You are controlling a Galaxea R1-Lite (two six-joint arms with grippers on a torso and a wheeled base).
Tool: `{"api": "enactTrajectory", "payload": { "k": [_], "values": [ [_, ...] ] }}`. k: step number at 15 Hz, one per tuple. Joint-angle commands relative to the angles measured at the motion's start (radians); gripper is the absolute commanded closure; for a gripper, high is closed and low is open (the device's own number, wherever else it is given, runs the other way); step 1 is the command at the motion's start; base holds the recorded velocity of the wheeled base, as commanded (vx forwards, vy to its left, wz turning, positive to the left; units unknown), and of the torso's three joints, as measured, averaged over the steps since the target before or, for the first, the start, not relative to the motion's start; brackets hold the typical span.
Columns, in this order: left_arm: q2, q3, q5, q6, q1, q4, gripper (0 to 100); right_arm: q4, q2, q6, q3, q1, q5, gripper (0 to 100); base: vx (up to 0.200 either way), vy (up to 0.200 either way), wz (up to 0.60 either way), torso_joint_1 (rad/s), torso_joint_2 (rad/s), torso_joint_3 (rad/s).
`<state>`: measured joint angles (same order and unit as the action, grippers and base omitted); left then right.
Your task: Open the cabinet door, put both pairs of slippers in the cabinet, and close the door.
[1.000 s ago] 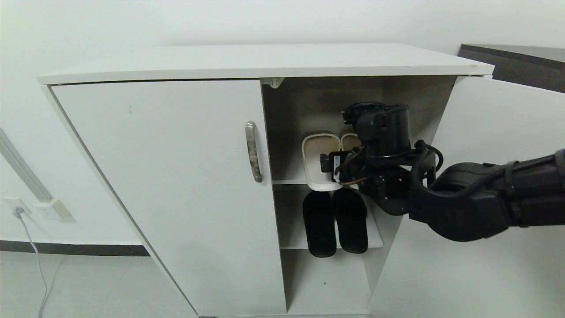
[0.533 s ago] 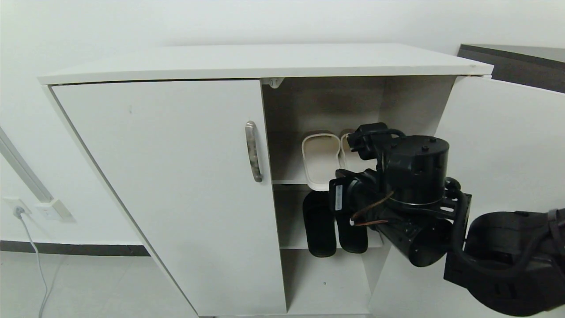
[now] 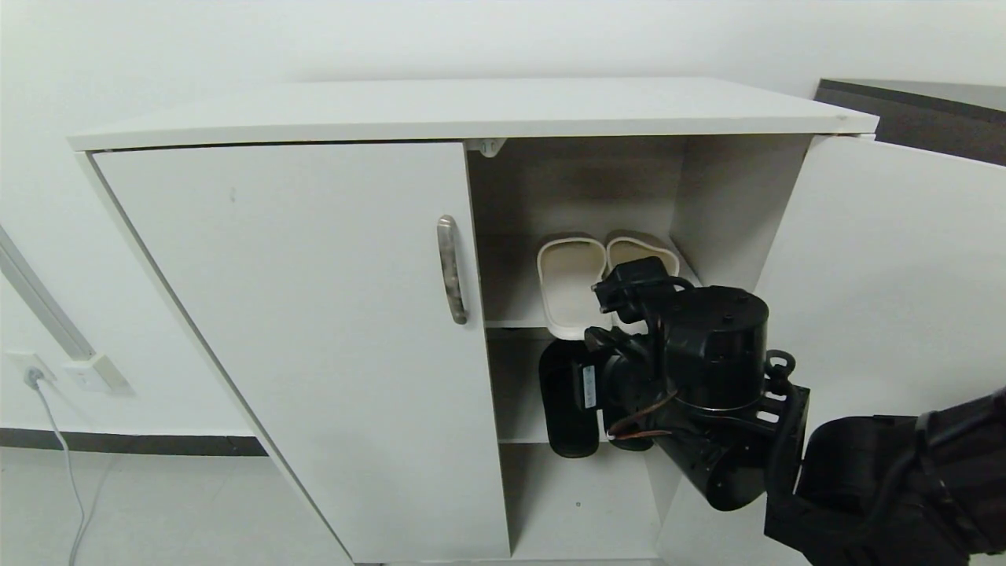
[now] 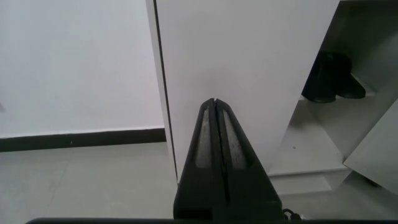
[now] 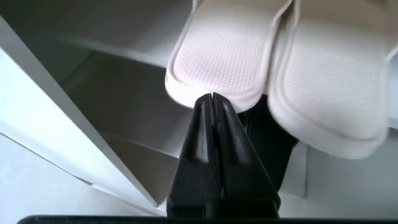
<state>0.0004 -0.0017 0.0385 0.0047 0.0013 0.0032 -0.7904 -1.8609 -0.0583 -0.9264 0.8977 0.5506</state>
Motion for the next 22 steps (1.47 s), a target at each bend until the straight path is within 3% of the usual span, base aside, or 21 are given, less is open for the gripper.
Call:
{"api": "enactTrajectory", "payload": {
  "k": [1, 5, 20, 22],
  "values": [
    [0.001, 0.000, 0.000, 0.000, 0.000, 0.000, 100, -0.032, -0.029, 0.018, 0.018, -0.002, 0.000, 100, 0.000, 0.000, 0.00, 0.000, 0.00, 0.000],
    [0.001, 0.000, 0.000, 0.001, 0.000, 0.000, 100, -0.053, -0.037, 0.021, 0.026, -0.002, 0.000, 100, 0.000, 0.000, 0.00, 0.000, 0.00, 0.000],
    [0.001, 0.000, 0.001, 0.001, 0.000, 0.000, 100, -0.055, -0.043, 0.020, 0.027, -0.002, -0.018, 100, -0.200, 0.000, 0.00, 0.002, 0.00, 0.001],
    [0.001, 0.000, 0.001, 0.001, 0.000, 0.000, 100, -0.055, -0.043, 0.020, 0.029, -0.005, -0.018, 100, 0.000, 0.000, 0.00, 0.000, 0.00, 0.000]
  ]
}}
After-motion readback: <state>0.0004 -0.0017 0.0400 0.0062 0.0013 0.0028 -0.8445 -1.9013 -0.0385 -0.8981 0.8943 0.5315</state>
